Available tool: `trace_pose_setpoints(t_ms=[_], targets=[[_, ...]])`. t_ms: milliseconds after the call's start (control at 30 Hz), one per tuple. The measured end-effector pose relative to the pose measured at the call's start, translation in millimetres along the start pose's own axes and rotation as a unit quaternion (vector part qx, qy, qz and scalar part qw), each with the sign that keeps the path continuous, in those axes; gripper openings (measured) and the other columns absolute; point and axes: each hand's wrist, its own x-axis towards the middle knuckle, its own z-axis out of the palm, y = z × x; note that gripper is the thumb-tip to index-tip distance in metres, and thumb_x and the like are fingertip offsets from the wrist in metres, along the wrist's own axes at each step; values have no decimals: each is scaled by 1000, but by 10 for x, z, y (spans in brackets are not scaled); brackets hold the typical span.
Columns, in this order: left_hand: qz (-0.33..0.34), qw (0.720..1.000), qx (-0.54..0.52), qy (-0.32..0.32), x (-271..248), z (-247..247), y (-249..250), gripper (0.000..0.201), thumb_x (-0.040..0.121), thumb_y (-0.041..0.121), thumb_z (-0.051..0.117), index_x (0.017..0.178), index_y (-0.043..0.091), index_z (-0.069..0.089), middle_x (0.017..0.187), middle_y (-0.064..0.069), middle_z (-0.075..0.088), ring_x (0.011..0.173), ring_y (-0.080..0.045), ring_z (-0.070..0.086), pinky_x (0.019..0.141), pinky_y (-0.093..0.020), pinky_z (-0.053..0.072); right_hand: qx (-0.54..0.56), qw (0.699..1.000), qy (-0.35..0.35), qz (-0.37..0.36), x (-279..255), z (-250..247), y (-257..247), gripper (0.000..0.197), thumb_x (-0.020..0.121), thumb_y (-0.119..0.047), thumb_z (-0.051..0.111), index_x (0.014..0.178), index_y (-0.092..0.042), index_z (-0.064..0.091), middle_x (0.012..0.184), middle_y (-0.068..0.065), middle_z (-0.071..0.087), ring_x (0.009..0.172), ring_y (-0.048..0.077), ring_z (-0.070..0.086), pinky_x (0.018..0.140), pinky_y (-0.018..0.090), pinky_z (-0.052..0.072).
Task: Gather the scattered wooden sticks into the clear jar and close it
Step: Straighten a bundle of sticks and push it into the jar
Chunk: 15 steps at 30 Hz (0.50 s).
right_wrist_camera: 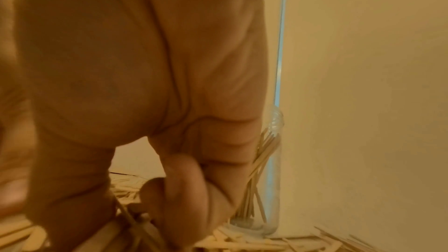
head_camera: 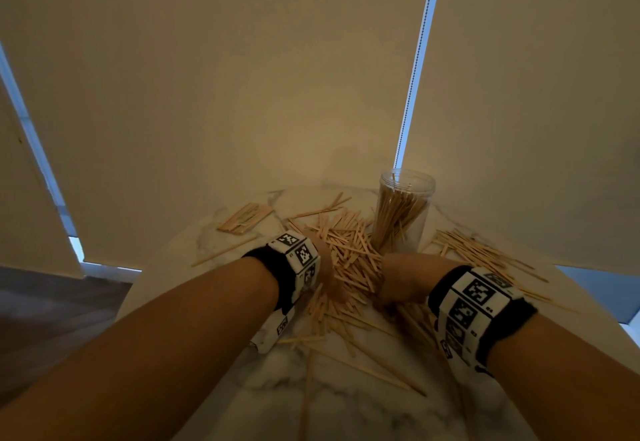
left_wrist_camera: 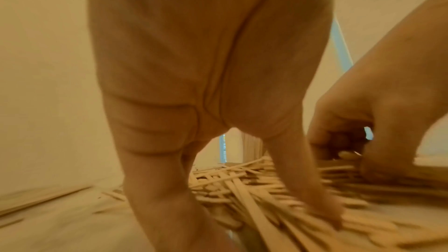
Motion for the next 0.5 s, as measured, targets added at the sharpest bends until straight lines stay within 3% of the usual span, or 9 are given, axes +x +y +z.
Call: trace_pose_setpoints(t_ms=[167, 267, 333, 433, 500], targets=[[18, 997, 55, 43, -21, 41, -10, 48, 93, 38, 67, 129, 7, 64, 132, -4, 62, 123, -22, 58, 95, -31, 48, 61, 998, 19, 7, -128, -57, 51, 22, 90, -26, 65, 73, -13, 61, 69, 1, 55, 55, 15, 49, 50, 25, 42], [-18, 997, 62, 44, -9, 86, -94, 41, 95, 34, 64, 130, 11, 65, 140, -5, 58, 127, -24, 56, 101, -35, 47, 94, 994, 47, 1, -166, -99, 90, 21, 93, -24, 58, 86, -6, 64, 71, 4, 53, 56, 17, 47, 51, 26, 40], [-26, 999, 15, 41, -33, 78, -108, 37, 101, 26, 54, 131, 5, 62, 142, -12, 56, 130, -27, 53, 102, -35, 45, 112, 992, 59, -1, -189, -123, 116, 22, 92, -23, 56, 96, -4, 68, 75, 6, 56, 59, 19, 48, 54, 27, 41], [-22, 997, -67, 42, -152, -11, -89, 34, 105, 18, 44, 127, 0, 62, 130, -15, 61, 120, -29, 58, 95, -31, 46, 147, 985, 87, -5, -268, -181, 144, 19, 92, -22, 54, 83, -8, 61, 74, 8, 57, 61, 22, 51, 56, 28, 42], [-38, 988, -144, 27, -156, -27, -155, 30, 106, 13, 36, 115, 1, 61, 107, -13, 63, 96, -26, 62, 80, -27, 50, 173, 978, 112, -10, -334, -228, 177, 21, 92, -21, 54, 77, -8, 61, 71, 13, 62, 58, 22, 56, 55, 29, 46]])
